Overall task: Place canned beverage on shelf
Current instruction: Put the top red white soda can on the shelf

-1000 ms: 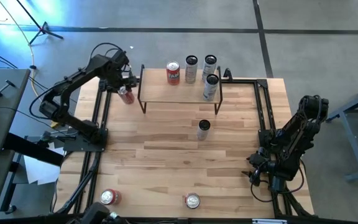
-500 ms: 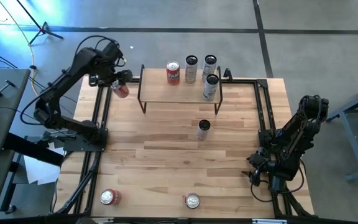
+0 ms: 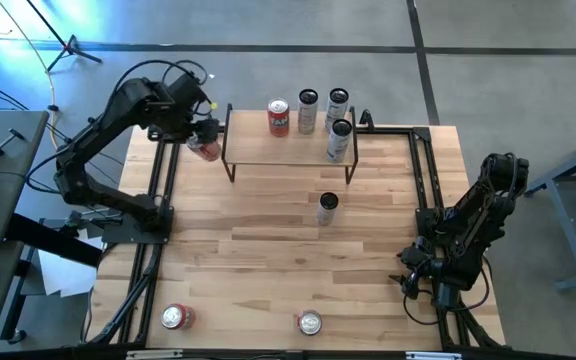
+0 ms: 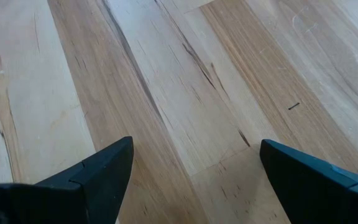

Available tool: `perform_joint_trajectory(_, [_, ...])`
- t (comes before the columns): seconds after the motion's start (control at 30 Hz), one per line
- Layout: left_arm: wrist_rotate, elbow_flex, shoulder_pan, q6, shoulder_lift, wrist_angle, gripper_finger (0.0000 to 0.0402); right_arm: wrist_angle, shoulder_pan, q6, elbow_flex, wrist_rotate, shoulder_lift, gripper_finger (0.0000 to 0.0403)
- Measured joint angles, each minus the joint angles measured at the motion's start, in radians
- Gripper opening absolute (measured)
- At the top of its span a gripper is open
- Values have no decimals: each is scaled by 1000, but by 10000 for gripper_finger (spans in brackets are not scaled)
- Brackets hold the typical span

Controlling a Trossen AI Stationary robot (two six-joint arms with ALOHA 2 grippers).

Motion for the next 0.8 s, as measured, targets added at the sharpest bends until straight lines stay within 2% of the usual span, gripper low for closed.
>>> perform_joint_trajectory(0.47, [1,4,-314,-223,22,1,239,0,0,0,0,0,0,339])
perform_joint_trajectory(0.8, [-31,4,-486,-327,79,2,239,0,0,0,0,0,0,339])
